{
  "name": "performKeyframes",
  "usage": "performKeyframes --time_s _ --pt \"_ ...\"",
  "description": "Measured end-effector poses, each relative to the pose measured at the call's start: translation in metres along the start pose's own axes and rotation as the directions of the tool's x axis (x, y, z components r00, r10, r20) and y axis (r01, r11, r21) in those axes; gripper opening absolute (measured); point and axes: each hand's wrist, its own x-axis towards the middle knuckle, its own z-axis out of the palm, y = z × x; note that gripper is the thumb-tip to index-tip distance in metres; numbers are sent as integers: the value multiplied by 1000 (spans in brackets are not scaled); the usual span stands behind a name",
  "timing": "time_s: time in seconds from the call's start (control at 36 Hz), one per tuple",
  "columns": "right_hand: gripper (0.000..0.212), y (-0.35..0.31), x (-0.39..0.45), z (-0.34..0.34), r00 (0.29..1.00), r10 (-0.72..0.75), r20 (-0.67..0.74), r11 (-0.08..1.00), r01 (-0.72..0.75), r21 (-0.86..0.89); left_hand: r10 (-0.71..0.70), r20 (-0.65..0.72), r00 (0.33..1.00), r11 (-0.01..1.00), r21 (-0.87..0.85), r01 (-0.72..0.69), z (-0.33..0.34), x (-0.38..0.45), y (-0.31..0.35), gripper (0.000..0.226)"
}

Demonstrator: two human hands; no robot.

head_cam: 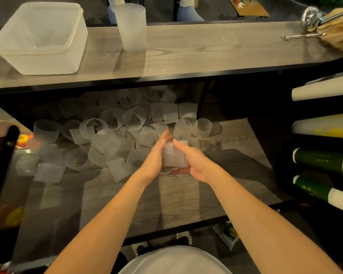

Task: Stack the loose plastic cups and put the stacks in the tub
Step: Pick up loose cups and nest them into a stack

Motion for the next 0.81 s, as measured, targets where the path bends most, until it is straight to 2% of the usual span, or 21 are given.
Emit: performKeyframes --time_s 0.06,0.08,0.11,0.14,0.17,0.19,0.22,0.25,0.31,0.36,0.39,0.44,0.5,0.58,0.67,0.72,0.75,0.81 --pt "70 4 2 -8 990 -14 -141 1000 15 0 33 -157 987 984 178 -5 -5 3 -10 50" --pt "70 6 3 -13 980 -26 -197 999 30 14 62 -237 970 921 389 36 -8 3 -15 46" --pt "73 8 2 -18 970 -35 -239 999 44 31 119 -278 953 755 648 95 -10 1 -21 43" --pt "81 10 2 -23 962 -38 -270 998 51 40 180 -250 951 519 846 124 -10 -2 -29 41" --pt "89 13 2 -28 954 -35 -297 998 51 46 208 -171 963 299 949 104 -8 -4 -36 43" --pt "91 15 2 -33 948 -25 -318 998 44 53 191 -91 977 137 988 66 -7 -6 -42 44" --pt "86 17 0 -36 944 -17 -328 997 41 66 145 -39 989 22 999 36 -4 -7 -47 43" --pt "78 19 -1 -40 944 -4 -330 996 33 81 101 -19 995 -47 999 23 -3 -5 -53 40" --pt "65 23 -5 -45 952 12 -307 993 24 115 45 -41 998 -103 994 45 -1 -1 -58 28" --pt "58 26 -8 -48 960 15 -279 991 24 135 76 -57 995 -85 994 64 -1 0 -60 18" --pt "57 27 -10 -49 964 14 -265 989 25 145 142 -50 989 -57 997 58 -1 0 -61 11" --pt "59 29 -11 -49 968 12 -250 986 29 162 263 -50 964 41 998 41 -1 -5 -58 5" --pt "63 28 -11 -47 970 -14 -243 978 65 200 296 -56 954 159 987 9 0 -11 -49 6" --pt "63 21 -9 -44 976 -69 -208 955 125 267 269 34 962 209 973 -93 1 -19 -31 27" --pt "56 11 -10 -42 991 -78 -106 957 105 272 319 164 933 259 932 -252 -4 -23 -16 42" --pt "48 5 -12 -41 998 -65 -26 966 69 248 347 180 920 390 865 -316 -4 -25 -9 30" --pt "46 3 -13 -42 998 -61 13 968 56 245 348 159 924 494 807 -325 -3 -25 -6 25" --pt "41 3 -14 -42 996 -58 75 961 36 274 363 49 930 717 624 -312 4 -23 -5 32"
